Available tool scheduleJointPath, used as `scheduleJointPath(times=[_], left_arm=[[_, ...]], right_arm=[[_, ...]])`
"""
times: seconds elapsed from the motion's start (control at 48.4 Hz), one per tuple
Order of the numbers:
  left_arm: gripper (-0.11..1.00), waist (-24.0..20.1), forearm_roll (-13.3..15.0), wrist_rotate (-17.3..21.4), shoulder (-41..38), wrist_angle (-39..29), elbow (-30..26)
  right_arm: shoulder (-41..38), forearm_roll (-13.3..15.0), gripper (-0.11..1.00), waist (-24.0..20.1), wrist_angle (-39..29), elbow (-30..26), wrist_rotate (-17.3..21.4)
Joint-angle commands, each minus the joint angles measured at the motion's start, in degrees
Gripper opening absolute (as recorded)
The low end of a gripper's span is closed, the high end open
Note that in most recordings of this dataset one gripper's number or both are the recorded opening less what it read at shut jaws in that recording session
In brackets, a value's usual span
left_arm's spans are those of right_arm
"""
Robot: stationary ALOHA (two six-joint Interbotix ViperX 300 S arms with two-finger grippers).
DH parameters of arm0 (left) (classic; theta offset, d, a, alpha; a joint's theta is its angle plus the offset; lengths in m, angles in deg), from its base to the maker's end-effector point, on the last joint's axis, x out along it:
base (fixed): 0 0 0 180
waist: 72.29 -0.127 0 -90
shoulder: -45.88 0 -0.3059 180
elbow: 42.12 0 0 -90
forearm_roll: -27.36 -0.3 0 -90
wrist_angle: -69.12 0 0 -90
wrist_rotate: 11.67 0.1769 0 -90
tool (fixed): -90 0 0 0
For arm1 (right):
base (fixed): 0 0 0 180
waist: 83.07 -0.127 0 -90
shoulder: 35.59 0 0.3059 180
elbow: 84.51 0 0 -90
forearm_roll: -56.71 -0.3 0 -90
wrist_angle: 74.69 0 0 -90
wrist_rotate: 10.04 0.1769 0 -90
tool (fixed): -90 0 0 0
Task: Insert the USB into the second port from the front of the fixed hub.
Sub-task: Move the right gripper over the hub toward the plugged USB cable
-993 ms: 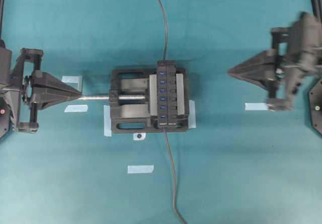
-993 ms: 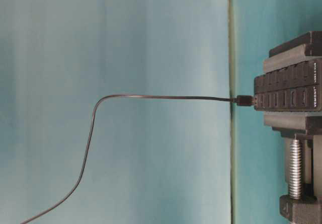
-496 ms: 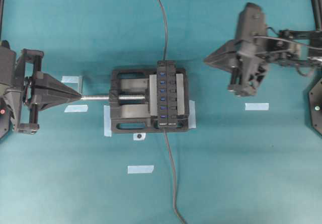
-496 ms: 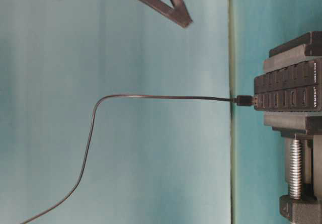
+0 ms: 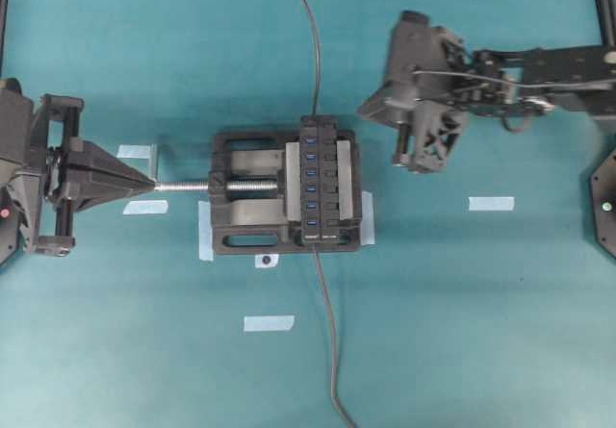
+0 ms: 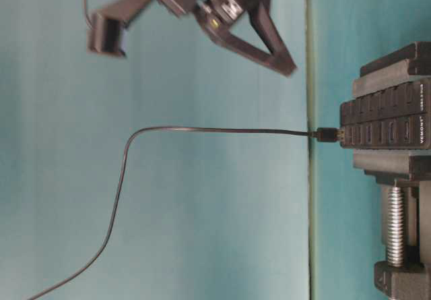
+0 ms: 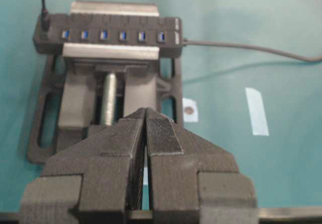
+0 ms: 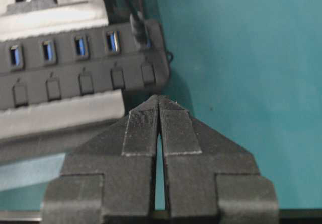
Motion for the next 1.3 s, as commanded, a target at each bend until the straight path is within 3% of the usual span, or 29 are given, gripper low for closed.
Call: scheduleJointPath(times=[0.0, 0.331, 0.993, 1.158, 1.282], left_arm=[[0.0, 0.1, -0.2, -0.1, -0.2, 0.0, -1.1], [0.0, 0.1, -0.1, -0.2, -0.2, -0.6, -1.2], [0.0, 0.0, -0.1, -0.1, -0.2, -0.6, -1.1], [0.0, 0.1, -0.1, -0.1, -0.2, -0.6, -1.0], [0.0, 0.0, -0.1, -0.1, -0.3, -0.6, -1.0]], right_arm=[[-1.1, 0.1, -0.02, 0.1, 0.4, -3.0, -1.1], [-4.7, 0.1, -0.02, 0.0, 0.1, -6.3, -2.3], [-4.9, 0.1, 0.01, -1.1, -0.7, -7.0, -2.1], [-4.9, -0.2, 0.13, -1.5, -0.7, -7.6, -2.1], [-5.1, -0.2, 0.39, -1.7, -0.7, -7.9, -1.8]])
